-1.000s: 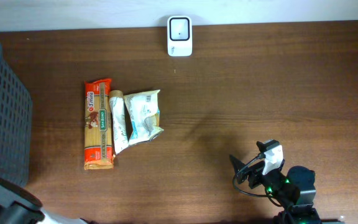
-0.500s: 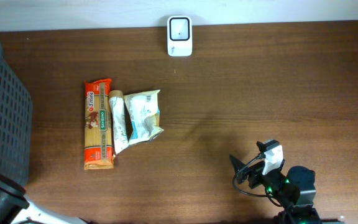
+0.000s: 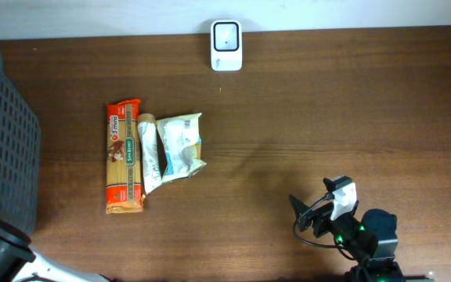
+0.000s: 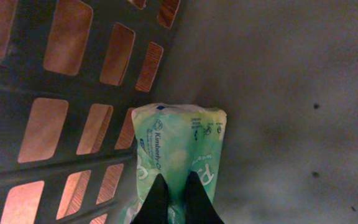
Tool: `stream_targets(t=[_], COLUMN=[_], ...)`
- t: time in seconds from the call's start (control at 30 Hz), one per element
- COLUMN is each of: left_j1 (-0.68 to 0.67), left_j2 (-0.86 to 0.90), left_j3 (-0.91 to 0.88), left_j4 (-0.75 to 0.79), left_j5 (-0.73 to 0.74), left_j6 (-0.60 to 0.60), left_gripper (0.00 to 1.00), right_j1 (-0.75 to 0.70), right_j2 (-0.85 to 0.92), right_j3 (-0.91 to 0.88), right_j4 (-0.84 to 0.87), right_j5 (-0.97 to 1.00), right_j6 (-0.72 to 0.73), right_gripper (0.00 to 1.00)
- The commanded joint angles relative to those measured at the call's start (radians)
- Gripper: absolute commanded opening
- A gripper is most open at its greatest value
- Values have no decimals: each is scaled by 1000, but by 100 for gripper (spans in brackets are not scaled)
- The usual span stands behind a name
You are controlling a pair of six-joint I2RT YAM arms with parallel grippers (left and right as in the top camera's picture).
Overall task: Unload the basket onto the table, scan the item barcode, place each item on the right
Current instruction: 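Grasp the small green-white tissue pack in the basket with left gripper, then place the tissue pack on the table right of the snack bag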
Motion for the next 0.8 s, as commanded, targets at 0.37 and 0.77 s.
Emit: stream_targets(t=[0.37,0.77], left_j1=[-320,-1260], left_j2=[-602,-457], left_j3=[7,6], left_j4=[-10,-516], left_j5=[19,45], left_j6=[-449,-740], left_gripper=[0,0], right_j1=[-5,-5], right_j2=[-3,-3], right_j3=[0,0], right_j4=[-3,-3], right_j5=[-2,-2], right_j6=[-3,-3], right_gripper=[98,98])
